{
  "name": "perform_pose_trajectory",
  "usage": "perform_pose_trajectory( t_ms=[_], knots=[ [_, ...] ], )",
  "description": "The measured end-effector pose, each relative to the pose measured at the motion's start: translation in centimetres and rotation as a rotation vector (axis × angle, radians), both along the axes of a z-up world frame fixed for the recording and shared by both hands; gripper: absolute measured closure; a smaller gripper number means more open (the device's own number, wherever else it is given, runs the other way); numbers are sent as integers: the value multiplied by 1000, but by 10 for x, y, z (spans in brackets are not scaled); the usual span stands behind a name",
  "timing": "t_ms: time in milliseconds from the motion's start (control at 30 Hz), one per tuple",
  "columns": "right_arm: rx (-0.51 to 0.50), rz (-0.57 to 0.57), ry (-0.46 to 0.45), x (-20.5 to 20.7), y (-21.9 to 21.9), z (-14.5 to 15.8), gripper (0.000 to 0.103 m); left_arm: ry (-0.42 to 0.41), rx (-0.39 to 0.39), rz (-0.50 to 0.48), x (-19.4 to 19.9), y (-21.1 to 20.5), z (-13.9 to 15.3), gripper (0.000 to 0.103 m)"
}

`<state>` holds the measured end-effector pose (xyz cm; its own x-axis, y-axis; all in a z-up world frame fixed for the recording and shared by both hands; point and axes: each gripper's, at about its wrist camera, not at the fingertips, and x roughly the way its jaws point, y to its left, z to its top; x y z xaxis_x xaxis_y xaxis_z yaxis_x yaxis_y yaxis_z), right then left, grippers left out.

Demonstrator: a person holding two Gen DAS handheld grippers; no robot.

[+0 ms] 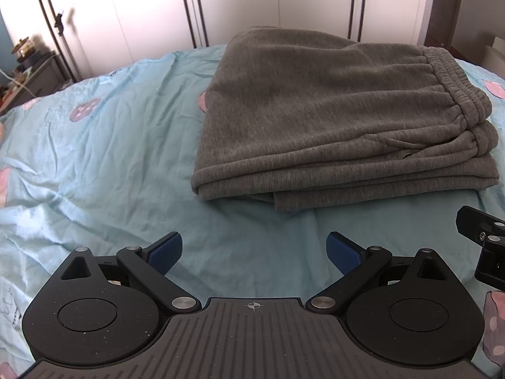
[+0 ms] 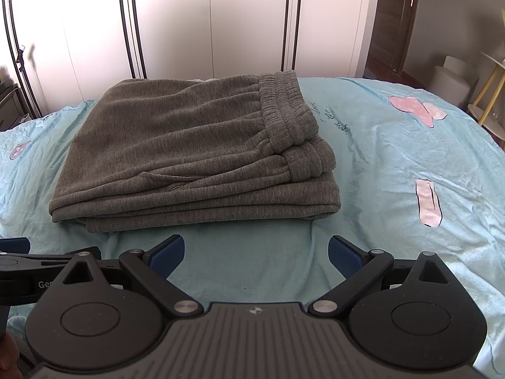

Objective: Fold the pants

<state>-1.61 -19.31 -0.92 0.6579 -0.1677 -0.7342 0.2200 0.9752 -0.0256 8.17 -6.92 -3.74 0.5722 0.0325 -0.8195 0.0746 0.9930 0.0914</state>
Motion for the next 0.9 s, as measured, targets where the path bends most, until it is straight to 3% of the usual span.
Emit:
perform_pose_trajectory(
  t_ms=[900],
  knots=[
    [3,0,-6,-2,0,1,5,-1,-5,12,0,1,1,2]
  ],
)
